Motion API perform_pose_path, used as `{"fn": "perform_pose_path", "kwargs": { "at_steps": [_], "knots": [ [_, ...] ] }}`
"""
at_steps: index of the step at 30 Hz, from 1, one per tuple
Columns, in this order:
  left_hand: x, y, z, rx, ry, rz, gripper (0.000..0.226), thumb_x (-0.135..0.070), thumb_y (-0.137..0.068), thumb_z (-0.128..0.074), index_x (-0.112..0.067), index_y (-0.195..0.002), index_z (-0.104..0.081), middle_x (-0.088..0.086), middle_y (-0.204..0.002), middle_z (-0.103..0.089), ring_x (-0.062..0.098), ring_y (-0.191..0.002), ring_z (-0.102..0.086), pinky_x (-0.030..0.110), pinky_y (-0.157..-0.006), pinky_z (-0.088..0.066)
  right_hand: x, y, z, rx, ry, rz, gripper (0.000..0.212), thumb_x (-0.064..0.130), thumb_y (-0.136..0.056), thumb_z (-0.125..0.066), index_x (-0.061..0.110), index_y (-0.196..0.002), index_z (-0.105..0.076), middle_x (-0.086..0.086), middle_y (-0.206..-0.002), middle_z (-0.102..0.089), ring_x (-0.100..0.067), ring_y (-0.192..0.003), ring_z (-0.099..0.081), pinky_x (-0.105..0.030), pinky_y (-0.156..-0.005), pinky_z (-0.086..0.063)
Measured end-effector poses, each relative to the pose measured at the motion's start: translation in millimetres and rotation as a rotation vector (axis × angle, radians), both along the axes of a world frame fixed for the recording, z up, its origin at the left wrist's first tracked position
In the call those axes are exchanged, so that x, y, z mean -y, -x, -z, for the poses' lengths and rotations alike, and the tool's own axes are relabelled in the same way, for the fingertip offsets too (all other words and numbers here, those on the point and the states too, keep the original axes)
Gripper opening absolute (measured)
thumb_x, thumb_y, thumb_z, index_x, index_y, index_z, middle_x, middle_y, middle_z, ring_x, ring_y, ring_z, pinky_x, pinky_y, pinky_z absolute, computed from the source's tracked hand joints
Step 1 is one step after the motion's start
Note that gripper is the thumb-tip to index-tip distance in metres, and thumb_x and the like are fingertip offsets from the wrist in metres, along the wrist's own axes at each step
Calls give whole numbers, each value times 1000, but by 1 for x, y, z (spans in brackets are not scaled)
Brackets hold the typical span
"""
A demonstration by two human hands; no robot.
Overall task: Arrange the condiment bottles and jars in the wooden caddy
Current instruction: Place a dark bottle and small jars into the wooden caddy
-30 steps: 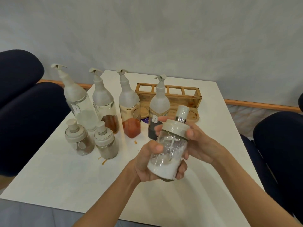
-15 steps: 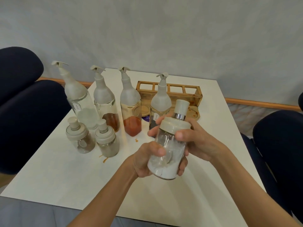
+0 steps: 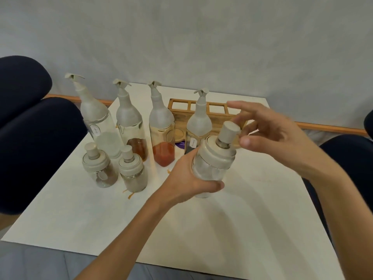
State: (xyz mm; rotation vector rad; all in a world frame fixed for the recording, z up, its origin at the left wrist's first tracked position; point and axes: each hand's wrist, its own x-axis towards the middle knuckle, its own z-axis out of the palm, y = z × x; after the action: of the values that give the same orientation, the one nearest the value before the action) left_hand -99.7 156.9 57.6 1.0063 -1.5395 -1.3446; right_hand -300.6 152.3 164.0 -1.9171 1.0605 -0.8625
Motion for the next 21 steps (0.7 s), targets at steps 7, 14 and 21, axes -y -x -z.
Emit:
{"fn": "perform_pose_path", "kwargs": {
  "at_steps": [7, 14, 21],
  "knots": [
    [-3, 2, 11, 60, 77, -50, 65, -31, -54, -84, -32, -114, -58, -5, -106, -68, 19, -99, -65, 42, -86, -56, -3, -11, 0, -94, 116, -38, 11, 17, -87, -70, 15, -98, -70, -5, -84, -67, -23, -72, -63, -33, -69, -54],
    [-1, 1, 16, 66, 75, -50, 63, -33, -53, -83, -39, -110, -57, -5, -104, -67, 21, -98, -64, 37, -78, -59, -2, -14, 9, -179, 182, -43, 9, 22, -89, -69, 22, -98, -69, -1, -85, -68, -26, -76, -64, -49, -69, -54],
    [-1, 2, 20, 36, 73, -72, 60, -33, -54, -82, -36, -109, -58, -9, -99, -67, 14, -92, -64, 21, -69, -55, -2, -22, 12, -298, 308, 11, 16, 34, -86, -66, 24, -97, -69, 1, -83, -68, -25, -75, -63, -45, -68, -54]
  ]
}}
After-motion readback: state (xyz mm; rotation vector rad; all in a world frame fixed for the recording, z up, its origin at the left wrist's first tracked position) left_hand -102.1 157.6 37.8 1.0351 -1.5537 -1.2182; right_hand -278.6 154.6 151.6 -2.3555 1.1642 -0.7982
